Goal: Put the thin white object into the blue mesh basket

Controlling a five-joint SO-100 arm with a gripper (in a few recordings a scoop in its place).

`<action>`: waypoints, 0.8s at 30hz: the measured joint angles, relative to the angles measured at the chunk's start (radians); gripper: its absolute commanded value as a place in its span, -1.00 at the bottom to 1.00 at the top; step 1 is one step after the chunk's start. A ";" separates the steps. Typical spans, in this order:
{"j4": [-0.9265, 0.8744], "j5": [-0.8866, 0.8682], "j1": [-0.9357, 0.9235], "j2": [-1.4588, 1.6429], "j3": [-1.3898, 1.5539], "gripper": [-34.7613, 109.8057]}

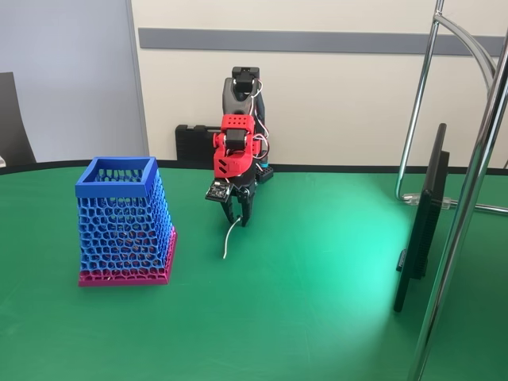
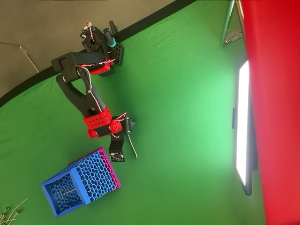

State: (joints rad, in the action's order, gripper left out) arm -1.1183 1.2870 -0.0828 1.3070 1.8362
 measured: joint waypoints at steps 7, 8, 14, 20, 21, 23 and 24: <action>0.000 -0.005 0.000 0.000 0.000 -0.40; 0.000 -0.005 0.000 0.000 0.000 -0.40; 0.000 -0.017 0.000 0.000 0.000 -0.46; 0.002 -0.035 0.000 0.000 0.000 -0.50; 0.002 -0.035 0.000 0.000 0.000 -0.51; 0.002 -0.038 0.000 0.000 0.000 -0.51; 0.002 -0.043 0.000 0.000 0.000 -0.51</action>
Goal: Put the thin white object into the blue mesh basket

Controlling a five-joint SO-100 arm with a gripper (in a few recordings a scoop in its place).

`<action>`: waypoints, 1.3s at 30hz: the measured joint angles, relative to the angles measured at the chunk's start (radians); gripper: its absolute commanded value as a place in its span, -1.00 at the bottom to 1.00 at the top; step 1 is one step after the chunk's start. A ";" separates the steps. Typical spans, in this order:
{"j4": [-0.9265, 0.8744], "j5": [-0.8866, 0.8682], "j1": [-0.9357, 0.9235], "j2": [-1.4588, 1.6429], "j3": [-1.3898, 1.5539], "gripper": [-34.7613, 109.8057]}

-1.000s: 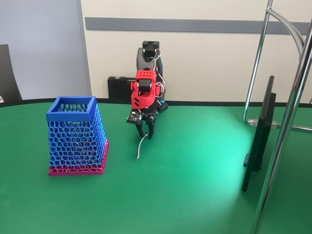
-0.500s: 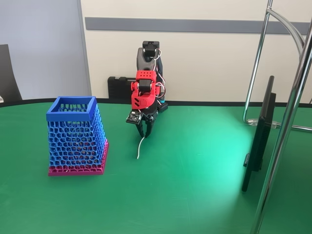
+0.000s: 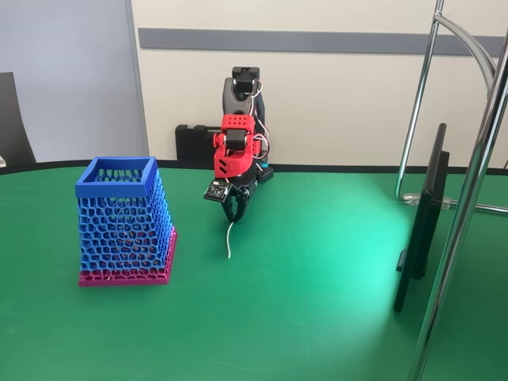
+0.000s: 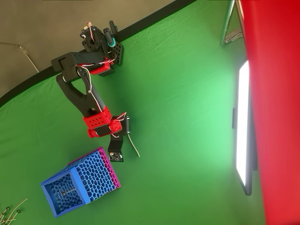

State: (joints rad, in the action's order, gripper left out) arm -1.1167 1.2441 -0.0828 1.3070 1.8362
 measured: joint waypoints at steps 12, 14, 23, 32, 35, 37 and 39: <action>0.000 -0.040 0.000 0.003 -0.087 -0.51; 0.002 -0.044 0.000 0.003 -0.109 -0.51; 0.018 -0.144 -0.002 0.023 -0.265 -0.51; 0.137 -0.319 0.023 0.025 -0.385 -0.51; 0.176 -0.379 0.037 0.025 -0.434 -0.51; 0.196 -0.420 0.046 0.025 -0.466 -0.51; 0.212 -0.457 0.051 0.025 -0.491 -0.51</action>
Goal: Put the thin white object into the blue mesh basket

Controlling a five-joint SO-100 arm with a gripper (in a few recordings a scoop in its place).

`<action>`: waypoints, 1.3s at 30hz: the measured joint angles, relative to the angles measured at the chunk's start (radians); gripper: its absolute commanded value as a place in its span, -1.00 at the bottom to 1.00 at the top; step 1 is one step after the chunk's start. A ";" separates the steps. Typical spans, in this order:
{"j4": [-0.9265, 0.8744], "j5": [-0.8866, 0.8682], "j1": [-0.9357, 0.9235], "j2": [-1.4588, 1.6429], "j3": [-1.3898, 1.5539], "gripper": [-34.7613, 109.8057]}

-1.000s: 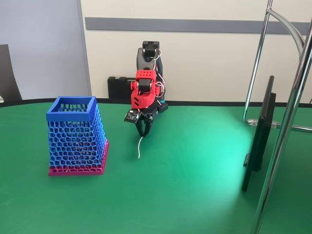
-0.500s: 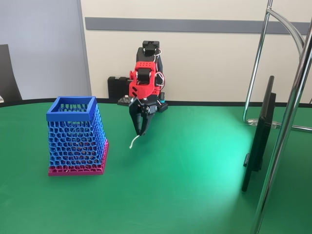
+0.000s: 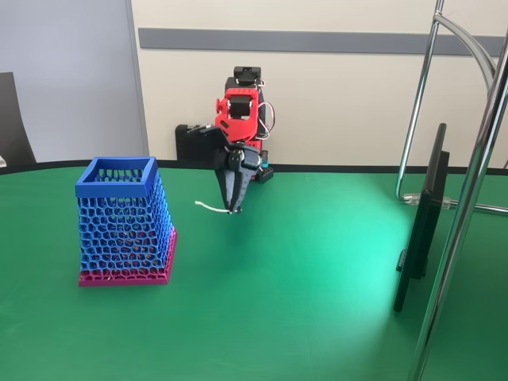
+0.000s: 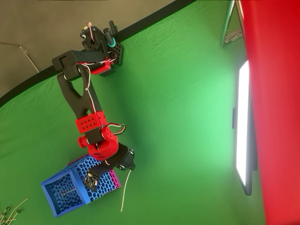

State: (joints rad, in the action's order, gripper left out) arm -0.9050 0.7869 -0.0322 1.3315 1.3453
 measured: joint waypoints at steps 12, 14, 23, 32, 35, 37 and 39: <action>0.133 -0.469 -0.055 0.029 -0.156 -0.51; 0.133 -0.583 -0.075 0.031 -0.193 -0.51; 0.124 -1.017 -0.183 0.046 -0.279 -0.51; 0.094 -1.385 -0.258 0.048 -0.308 -0.51; 0.101 -1.450 -0.261 0.048 -0.307 -0.51; 0.124 -1.488 -0.267 0.048 -0.296 -0.51; 0.156 -1.517 -0.273 0.048 -0.278 -0.51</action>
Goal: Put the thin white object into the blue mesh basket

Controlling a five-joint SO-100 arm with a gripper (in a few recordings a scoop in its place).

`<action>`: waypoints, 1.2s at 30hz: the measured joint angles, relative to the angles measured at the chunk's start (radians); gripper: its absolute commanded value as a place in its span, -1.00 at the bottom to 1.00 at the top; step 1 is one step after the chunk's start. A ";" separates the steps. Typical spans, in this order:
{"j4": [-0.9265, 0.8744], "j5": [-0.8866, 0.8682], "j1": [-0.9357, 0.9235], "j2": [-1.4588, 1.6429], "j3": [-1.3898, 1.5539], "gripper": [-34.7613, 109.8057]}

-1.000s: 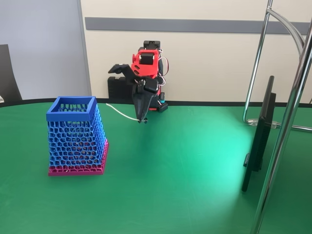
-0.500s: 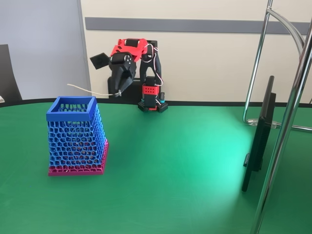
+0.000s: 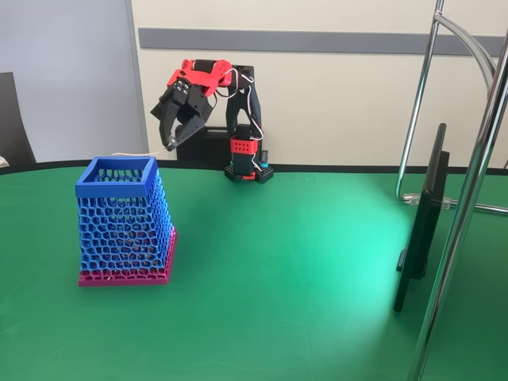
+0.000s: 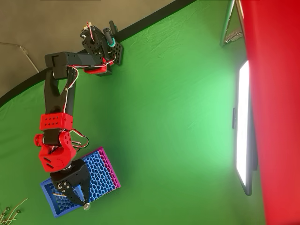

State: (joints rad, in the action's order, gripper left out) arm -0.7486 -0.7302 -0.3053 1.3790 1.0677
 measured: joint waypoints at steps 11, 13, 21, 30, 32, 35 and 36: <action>0.187 -0.190 -0.077 -0.002 0.160 -0.37; 0.206 -0.216 -0.077 -0.002 0.178 -0.25; 0.202 -0.322 -0.107 0.014 0.192 0.02; 0.202 -0.370 -0.172 0.094 0.250 0.11; 0.215 -0.376 -0.181 0.109 0.276 0.11; 0.252 -0.379 -0.199 0.135 0.322 0.11; 0.259 -0.379 -0.206 0.144 0.336 0.11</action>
State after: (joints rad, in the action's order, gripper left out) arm -0.4893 -1.1091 -0.5108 1.5232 1.4036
